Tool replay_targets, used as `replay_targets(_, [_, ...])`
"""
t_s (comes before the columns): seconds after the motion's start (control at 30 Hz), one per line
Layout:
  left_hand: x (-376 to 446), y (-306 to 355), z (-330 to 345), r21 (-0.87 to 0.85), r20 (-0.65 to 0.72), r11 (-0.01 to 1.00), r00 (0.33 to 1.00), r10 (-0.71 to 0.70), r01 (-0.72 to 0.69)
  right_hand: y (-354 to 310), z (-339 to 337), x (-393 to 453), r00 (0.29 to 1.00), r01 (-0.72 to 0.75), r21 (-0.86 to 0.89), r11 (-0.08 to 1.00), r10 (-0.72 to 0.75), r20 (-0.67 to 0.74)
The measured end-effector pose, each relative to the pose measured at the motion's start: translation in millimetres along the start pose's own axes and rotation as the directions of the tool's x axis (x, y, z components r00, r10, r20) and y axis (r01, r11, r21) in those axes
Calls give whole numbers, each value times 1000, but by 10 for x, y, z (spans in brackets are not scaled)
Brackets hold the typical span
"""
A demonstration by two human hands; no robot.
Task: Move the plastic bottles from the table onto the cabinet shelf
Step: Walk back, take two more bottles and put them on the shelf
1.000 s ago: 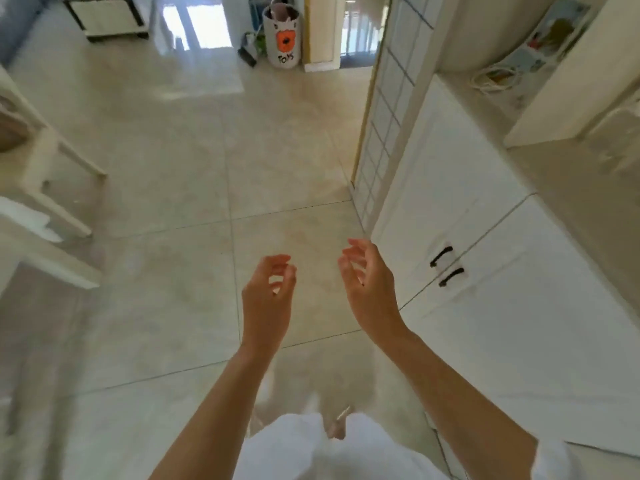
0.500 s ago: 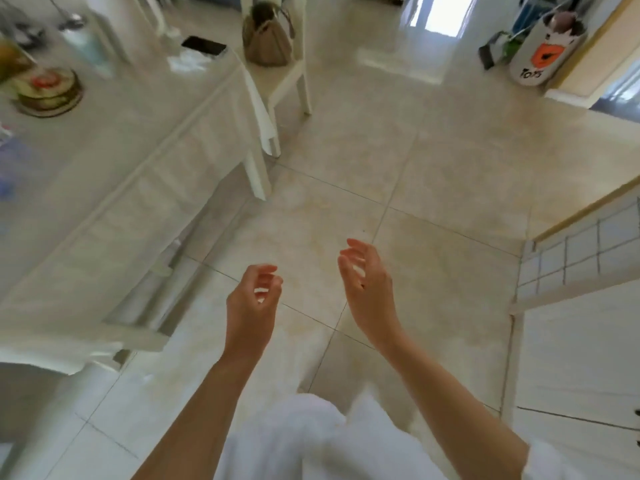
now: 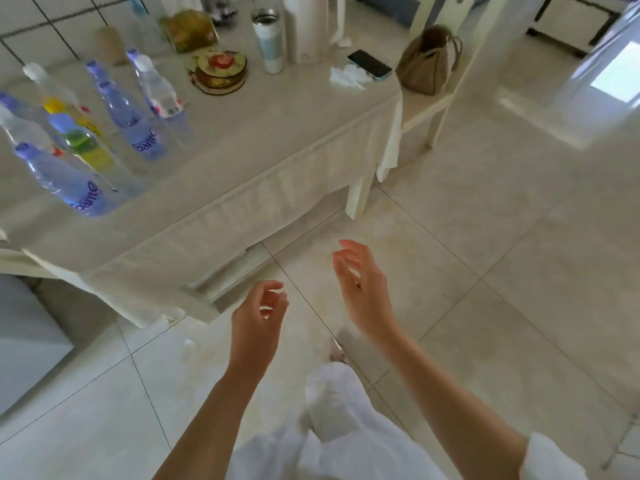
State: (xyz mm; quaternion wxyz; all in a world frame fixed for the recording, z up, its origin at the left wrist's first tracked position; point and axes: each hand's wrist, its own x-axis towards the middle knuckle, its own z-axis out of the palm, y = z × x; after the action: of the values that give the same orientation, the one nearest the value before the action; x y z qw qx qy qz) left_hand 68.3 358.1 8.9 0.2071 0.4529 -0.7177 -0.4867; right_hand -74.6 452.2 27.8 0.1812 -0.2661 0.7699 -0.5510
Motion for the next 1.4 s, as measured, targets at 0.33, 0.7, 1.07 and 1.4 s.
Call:
replay_targets(0.33, [1098, 300, 35, -72, -259, 989, 955, -144, 129, -142, 333, 1511, 943, 42, -39, 998, -27, 333])
replay_targets(0.7, [2275, 453, -322, -108, -440, 986, 883, -162, 127, -433, 1081, 2720, 890, 122, -4, 993, -107, 444])
replay_targets(1.07, [3845, 172, -1248, -132, -556, 974, 799, -227, 185, -926, 2448, 4039, 833, 207, -36, 978, -157, 531])
replay_targets(1.4, [4922, -162, -1677, -284, -525, 918, 756, -391, 278, -1084, 3404, 4735, 746, 208, -157, 965, -53, 664])
